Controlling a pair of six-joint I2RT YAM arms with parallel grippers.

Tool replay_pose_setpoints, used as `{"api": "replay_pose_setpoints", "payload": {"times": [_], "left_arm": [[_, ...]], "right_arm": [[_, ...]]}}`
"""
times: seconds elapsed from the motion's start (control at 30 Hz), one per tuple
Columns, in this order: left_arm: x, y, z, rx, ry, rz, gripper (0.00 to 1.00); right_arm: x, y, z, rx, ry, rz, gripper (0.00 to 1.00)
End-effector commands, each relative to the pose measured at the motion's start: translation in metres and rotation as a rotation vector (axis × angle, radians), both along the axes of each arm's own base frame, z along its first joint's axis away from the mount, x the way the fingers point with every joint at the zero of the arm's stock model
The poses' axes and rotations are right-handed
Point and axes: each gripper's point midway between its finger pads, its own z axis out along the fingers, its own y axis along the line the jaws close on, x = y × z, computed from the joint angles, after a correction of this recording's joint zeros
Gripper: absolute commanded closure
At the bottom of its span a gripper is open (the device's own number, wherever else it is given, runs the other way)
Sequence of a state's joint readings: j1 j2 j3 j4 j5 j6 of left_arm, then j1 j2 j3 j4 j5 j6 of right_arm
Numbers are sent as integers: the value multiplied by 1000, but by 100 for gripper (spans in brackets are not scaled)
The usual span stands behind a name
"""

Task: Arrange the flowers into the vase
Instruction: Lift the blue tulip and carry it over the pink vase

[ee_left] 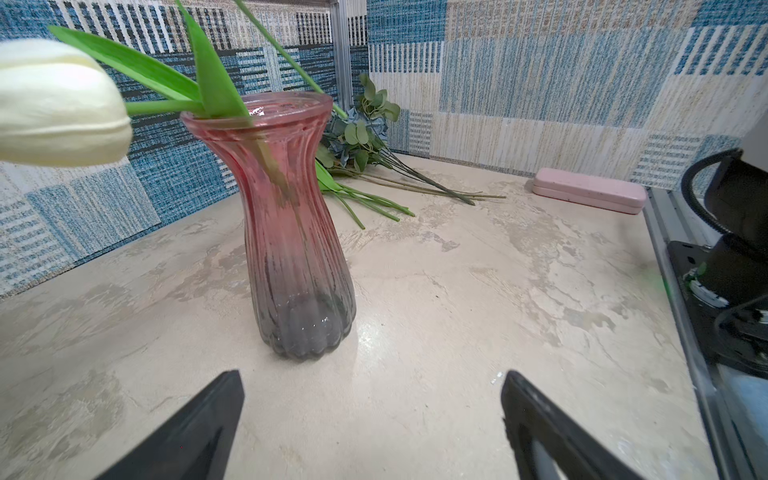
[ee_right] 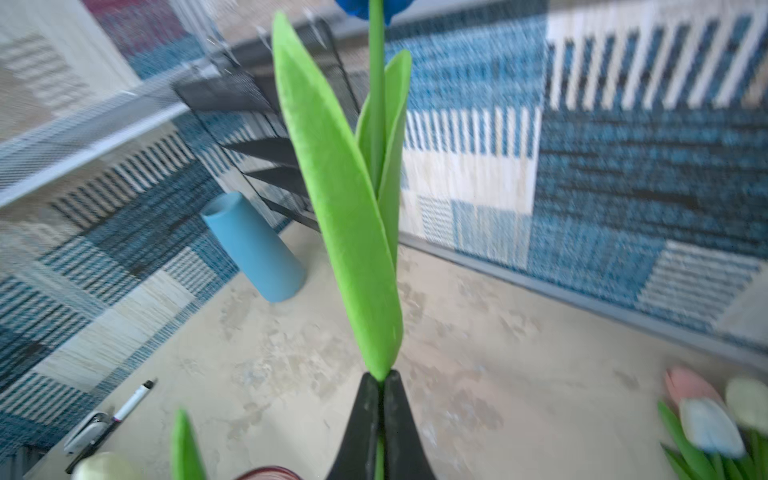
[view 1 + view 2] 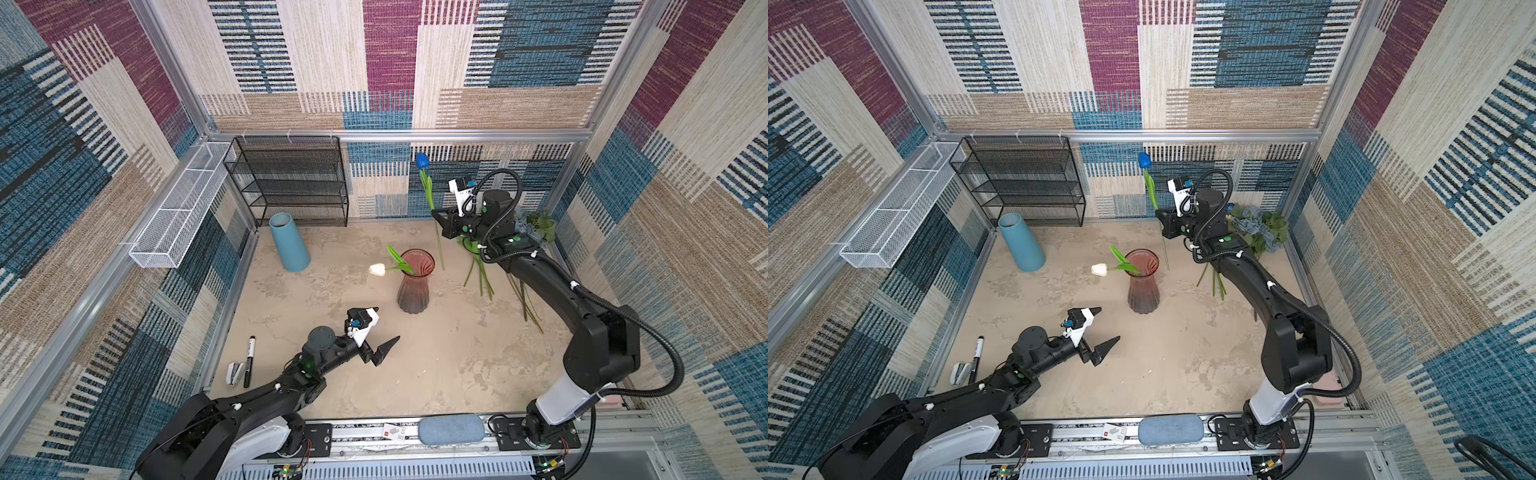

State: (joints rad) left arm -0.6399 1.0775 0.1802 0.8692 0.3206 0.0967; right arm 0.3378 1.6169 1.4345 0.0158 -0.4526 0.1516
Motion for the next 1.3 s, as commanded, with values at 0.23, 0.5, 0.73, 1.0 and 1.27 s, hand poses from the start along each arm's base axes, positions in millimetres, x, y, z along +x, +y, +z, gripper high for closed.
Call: {"api": "replay_pose_setpoints", "payload": {"times": [0.23, 0.5, 0.73, 1.0, 1.27], "left_arm": [[-1, -2, 5, -8, -26, -13, 1], [-3, 0, 7, -4, -32, -10, 1], [-3, 2, 8, 0, -38, -4, 1], [-3, -1, 7, 0, -29, -15, 1], [-2, -3, 4, 2, -21, -20, 1]], "right_arm": [[-73, 17, 106, 332, -404, 138, 100], [-79, 25, 83, 358, -514, 67, 100], [-75, 35, 38, 295, -498, 55, 100], [-80, 39, -8, 172, -445, 52, 100], [-85, 40, -43, 52, -387, 73, 81]]}}
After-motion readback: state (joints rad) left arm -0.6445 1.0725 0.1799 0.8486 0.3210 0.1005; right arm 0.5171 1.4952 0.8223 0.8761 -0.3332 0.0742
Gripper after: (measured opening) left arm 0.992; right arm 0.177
